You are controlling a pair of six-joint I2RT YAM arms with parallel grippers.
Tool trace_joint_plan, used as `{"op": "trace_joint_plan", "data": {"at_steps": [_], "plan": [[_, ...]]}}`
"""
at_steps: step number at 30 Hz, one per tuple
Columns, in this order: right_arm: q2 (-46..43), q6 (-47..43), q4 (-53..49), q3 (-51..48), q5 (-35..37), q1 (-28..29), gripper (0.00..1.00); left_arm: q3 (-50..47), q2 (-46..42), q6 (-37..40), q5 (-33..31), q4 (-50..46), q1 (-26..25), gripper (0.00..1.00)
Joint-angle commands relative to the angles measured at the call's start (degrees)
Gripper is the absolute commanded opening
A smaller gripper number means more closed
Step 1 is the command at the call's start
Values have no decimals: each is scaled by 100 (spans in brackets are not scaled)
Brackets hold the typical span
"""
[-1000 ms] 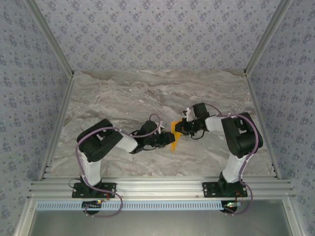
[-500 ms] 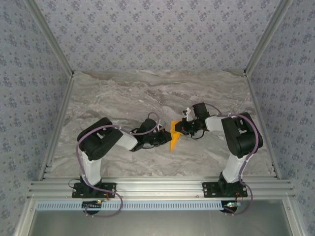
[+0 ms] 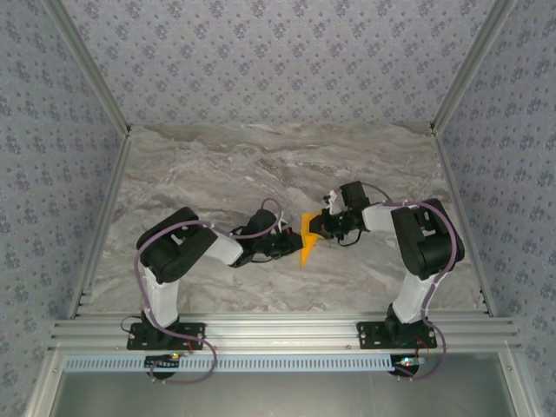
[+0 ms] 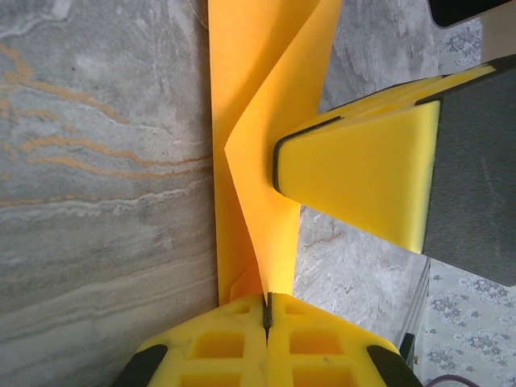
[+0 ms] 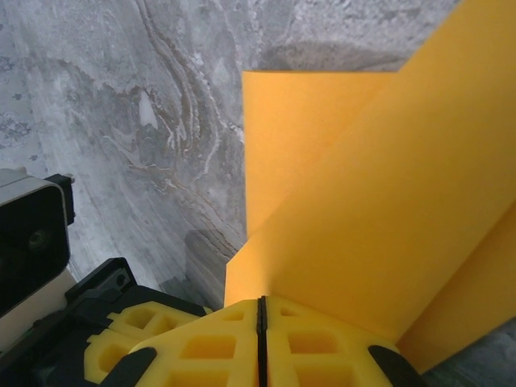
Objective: Fold a paper plane with a square sheet of paper (fold left side to right side)
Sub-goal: Fold the wing for the fifth time at the center of the table.
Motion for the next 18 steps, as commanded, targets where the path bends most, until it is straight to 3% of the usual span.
{"op": "trace_joint_plan", "data": {"at_steps": [1, 11, 18], "plan": [[26, -148, -486, 170, 236, 35, 7, 32, 203, 103, -74, -143, 52, 4], [341, -243, -1109, 301, 666, 52, 5, 72, -32, 224, -95, -422, 53, 6], [406, -227, -1127, 303, 719, 42, 5, 23, -814, 546, -275, -1169, 52, 24]]}}
